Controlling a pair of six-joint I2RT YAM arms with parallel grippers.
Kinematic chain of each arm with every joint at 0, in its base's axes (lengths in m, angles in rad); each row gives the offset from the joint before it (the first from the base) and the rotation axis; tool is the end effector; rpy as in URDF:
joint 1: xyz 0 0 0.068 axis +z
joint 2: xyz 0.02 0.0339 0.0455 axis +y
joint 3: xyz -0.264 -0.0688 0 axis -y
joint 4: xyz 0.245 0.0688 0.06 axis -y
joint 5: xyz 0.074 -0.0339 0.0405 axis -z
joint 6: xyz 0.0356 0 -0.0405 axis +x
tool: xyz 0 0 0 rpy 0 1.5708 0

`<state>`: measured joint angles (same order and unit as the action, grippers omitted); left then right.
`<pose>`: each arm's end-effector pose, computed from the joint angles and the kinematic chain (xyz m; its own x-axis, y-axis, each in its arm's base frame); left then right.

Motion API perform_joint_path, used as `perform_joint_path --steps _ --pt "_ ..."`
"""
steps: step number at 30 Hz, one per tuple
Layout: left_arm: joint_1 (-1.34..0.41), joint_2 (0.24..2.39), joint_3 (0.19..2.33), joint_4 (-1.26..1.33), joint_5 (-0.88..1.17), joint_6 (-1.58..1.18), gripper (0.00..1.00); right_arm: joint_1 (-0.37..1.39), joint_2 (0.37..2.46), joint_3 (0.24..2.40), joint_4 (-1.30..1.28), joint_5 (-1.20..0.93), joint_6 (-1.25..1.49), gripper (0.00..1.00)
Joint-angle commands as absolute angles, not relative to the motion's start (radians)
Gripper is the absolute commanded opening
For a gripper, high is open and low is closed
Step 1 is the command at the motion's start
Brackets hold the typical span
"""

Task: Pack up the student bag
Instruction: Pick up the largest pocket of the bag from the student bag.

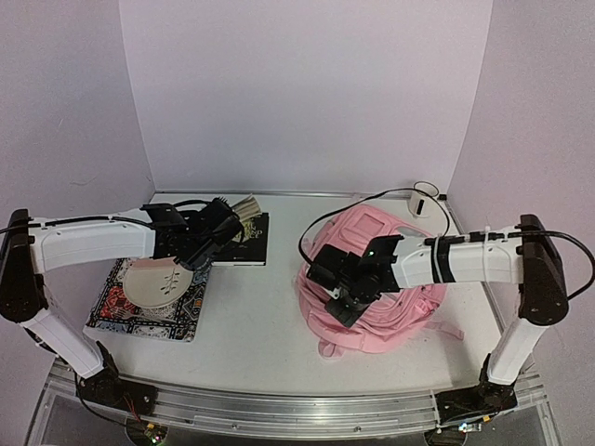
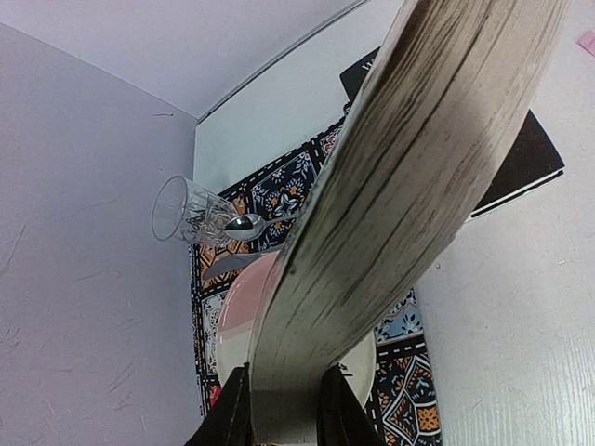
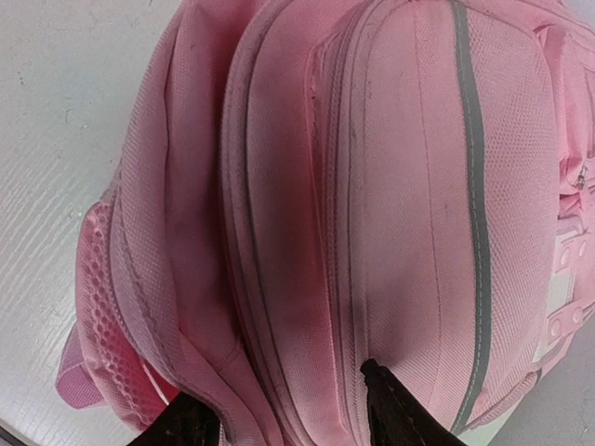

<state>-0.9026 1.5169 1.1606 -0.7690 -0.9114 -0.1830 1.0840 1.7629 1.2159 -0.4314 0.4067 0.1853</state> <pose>0.2065 -0.2162 0.2614 -0.5989 0.5788 -0.5535 0.1636 0.7650 0.6229 0.1857 0.3208 0.2079 -0.5120 -0.6056 -0.6093 -0.6248 0.7492 -0.2197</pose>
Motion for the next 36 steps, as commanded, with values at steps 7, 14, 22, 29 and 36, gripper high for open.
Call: perform_joint_path --steps 7,14,22,29,36 --pt "-0.923 1.501 1.174 -0.723 -0.932 -0.265 0.00 1.081 1.814 1.273 -0.474 0.436 0.154 0.11" --pt "-0.935 1.499 1.172 -0.723 -0.937 -0.278 0.00 1.074 1.718 1.335 -0.481 0.391 0.104 0.00" --pt "-0.966 1.487 1.149 -0.721 -0.945 -0.314 0.00 0.993 1.642 1.402 -0.504 0.332 0.103 0.00" --pt "-0.978 1.484 1.131 -0.715 -0.931 -0.350 0.00 0.948 1.688 1.383 -0.500 0.310 0.090 0.00" --pt "-1.052 1.479 1.119 -0.713 -0.983 -0.365 0.00 0.947 1.594 1.429 -0.500 0.492 0.136 0.00"
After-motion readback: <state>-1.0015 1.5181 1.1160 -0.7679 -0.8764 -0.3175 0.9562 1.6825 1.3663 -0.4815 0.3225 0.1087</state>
